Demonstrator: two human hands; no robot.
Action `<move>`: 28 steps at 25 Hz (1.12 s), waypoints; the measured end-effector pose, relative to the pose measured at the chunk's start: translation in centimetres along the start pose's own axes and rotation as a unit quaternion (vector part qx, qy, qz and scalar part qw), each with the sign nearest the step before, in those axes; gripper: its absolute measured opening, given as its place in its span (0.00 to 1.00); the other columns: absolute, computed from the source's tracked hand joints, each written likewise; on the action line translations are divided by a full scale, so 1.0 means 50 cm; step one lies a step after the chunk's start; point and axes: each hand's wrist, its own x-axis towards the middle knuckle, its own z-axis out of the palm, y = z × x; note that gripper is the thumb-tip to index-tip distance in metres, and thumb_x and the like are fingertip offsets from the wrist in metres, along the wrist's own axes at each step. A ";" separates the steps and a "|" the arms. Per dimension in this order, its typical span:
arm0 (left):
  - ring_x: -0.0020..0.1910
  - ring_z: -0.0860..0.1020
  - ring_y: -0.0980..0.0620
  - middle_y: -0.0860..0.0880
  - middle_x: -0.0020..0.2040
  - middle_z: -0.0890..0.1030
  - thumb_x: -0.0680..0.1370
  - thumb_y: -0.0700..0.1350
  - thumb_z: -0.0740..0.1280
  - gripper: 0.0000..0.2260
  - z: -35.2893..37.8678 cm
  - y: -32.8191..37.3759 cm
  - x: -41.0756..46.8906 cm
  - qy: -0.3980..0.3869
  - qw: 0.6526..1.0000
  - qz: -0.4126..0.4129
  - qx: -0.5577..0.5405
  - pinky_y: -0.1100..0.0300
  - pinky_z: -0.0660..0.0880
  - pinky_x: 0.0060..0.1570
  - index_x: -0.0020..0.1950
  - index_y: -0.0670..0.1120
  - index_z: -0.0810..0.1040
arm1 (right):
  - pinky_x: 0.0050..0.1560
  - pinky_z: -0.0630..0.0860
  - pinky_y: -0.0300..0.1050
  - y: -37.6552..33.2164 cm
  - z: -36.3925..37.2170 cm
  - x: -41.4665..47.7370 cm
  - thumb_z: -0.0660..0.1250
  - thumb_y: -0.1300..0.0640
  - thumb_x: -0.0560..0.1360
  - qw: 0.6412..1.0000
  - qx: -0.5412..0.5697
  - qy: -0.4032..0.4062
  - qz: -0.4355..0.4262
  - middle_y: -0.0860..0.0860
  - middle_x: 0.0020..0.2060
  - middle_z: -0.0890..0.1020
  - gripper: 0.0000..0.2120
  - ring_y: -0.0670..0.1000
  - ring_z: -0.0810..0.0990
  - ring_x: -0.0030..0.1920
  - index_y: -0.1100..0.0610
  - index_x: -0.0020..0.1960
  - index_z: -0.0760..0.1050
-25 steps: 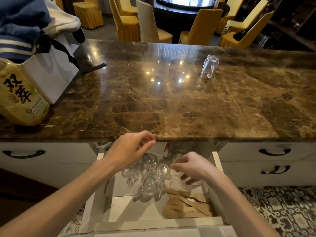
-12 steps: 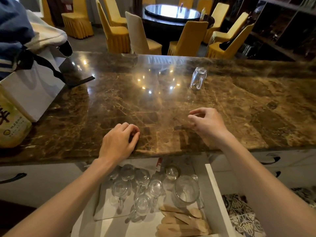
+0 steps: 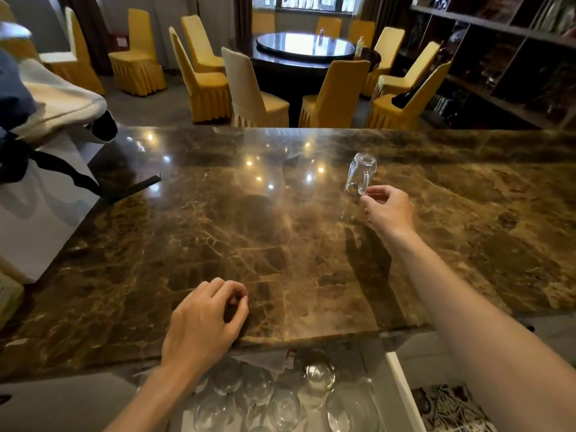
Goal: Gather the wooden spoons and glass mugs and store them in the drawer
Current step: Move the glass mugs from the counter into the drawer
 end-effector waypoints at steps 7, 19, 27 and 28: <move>0.34 0.71 0.61 0.61 0.35 0.72 0.73 0.57 0.58 0.05 -0.008 0.006 0.056 -0.006 1.000 -0.001 0.015 0.73 0.61 0.30 0.43 0.59 0.72 | 0.59 0.75 0.52 -0.003 0.017 0.128 0.70 0.49 0.72 0.998 0.001 0.058 0.033 0.54 0.51 0.84 0.15 0.53 0.80 0.53 0.58 0.54 0.79; 0.34 0.71 0.59 0.59 0.35 0.74 0.74 0.55 0.59 0.06 0.011 -0.006 0.076 -0.008 1.000 0.006 0.028 0.67 0.70 0.31 0.43 0.57 0.74 | 0.55 0.78 0.53 0.031 0.069 0.215 0.72 0.53 0.71 0.998 -0.021 0.046 0.037 0.54 0.46 0.84 0.10 0.53 0.81 0.49 0.58 0.50 0.82; 0.36 0.72 0.59 0.58 0.36 0.74 0.74 0.55 0.59 0.05 0.024 -0.021 0.077 -0.006 1.000 0.008 0.028 0.66 0.70 0.32 0.44 0.57 0.73 | 0.50 0.81 0.51 0.020 0.071 0.175 0.74 0.56 0.70 0.998 0.053 0.027 0.031 0.53 0.39 0.83 0.09 0.52 0.84 0.43 0.59 0.48 0.83; 0.36 0.72 0.59 0.59 0.36 0.74 0.74 0.55 0.59 0.05 0.025 -0.023 0.081 -0.005 1.000 0.009 0.029 0.67 0.69 0.32 0.45 0.57 0.73 | 0.49 0.81 0.49 0.010 0.067 0.165 0.74 0.57 0.70 0.997 0.069 0.020 0.023 0.53 0.39 0.83 0.09 0.51 0.84 0.42 0.59 0.49 0.83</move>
